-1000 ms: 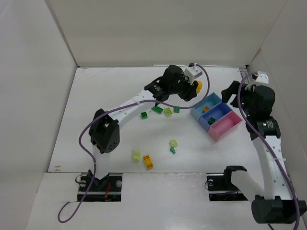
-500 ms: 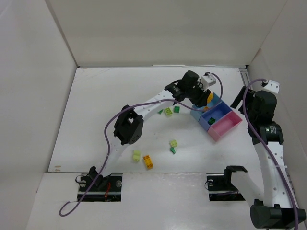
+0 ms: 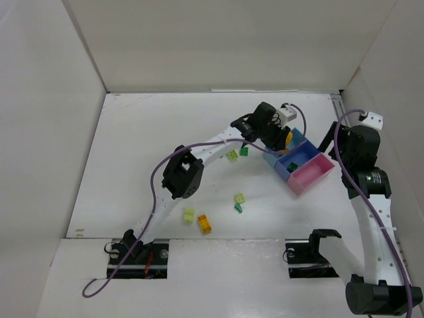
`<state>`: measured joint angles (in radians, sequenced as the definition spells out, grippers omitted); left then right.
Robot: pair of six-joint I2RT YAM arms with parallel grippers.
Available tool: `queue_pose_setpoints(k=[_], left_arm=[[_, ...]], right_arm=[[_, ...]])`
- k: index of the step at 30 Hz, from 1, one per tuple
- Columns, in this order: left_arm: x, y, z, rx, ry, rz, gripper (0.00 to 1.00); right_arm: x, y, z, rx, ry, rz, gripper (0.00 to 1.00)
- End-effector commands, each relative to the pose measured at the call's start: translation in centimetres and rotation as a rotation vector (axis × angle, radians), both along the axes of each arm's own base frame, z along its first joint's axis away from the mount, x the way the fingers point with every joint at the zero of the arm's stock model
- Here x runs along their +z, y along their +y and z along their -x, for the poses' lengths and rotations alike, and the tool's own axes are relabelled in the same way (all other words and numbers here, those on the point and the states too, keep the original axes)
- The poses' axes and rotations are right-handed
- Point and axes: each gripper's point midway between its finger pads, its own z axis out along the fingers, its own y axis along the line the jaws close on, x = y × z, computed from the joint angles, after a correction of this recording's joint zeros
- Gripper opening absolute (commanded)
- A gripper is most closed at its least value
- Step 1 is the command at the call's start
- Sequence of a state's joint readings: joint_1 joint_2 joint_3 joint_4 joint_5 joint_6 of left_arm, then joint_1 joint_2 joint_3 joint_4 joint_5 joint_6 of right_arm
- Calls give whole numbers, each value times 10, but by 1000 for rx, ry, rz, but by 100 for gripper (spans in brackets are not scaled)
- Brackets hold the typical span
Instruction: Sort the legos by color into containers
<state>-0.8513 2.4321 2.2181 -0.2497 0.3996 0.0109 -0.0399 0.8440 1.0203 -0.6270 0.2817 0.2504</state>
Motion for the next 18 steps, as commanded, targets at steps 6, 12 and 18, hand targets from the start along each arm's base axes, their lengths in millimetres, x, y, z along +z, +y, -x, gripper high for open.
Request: queue_pose_setpoints(k=[6,12,18], left_arm=[[51,-6,0,-15,-70,80,54],[60,0,5,-20,-73,71,63],[97,38,17,9,-108,86,96]], right_arm=[[16,-3,4,-7,-39,12,92],[18,-3,2,-7,-49,13,92],[7,10,-11,94,-41,16,92]])
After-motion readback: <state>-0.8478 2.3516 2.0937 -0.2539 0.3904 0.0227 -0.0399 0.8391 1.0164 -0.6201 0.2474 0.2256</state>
